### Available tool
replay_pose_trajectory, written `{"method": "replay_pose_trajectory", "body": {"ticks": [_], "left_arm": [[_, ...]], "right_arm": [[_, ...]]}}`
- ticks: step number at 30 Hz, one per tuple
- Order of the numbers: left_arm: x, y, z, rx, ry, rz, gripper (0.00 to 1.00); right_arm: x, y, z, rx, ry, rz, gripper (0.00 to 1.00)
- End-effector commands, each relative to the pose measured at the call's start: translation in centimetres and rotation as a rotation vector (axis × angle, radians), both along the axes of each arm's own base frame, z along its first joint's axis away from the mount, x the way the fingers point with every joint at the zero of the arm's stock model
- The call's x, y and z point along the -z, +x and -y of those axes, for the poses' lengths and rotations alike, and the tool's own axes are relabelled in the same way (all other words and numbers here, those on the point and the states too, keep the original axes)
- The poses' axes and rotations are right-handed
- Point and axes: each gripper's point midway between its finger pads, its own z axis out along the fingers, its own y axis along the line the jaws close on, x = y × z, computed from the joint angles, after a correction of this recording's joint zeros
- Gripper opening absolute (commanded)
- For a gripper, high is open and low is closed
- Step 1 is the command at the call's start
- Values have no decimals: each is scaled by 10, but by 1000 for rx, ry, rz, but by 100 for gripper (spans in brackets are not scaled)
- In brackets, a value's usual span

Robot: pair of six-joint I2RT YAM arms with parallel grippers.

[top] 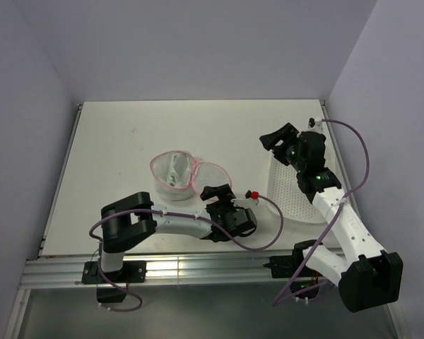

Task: Place the bra in the laundry bag and zip it closed

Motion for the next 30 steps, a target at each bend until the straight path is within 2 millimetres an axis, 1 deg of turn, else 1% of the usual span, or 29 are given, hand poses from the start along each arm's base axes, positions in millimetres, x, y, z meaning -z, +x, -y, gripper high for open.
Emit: {"method": "replay_pose_trajectory", "body": {"ticks": [1,7,13,17,21,22,23,26,28,30], "left_arm": [[8,6,16,49,36,-10,92],[24,6,10,46,82,-43,92],[32,16,6,39,91,-37,91],[37,28,0,13,105,-18,89],[31,36,0,2,95,44,88],[30,38,-4,-12,103,68,87],[27,40,-1,-17,79,87,87],[23,44,-3,-25,81,116,83],[16,45,-1,-29,55,135,80],[5,47,1,-38,24,165,76]], "right_arm": [[-10,-6,6,-1,24,34,74],[-10,-12,13,5,30,40,75],[-4,-13,16,9,32,37,75],[-3,-14,16,6,33,37,75],[-2,-15,18,12,32,42,75],[-3,-15,18,10,33,45,75],[-2,-15,18,13,31,45,75],[0,-16,19,14,30,44,75],[-1,-17,19,14,30,45,75],[0,-18,19,12,29,45,75]]}}
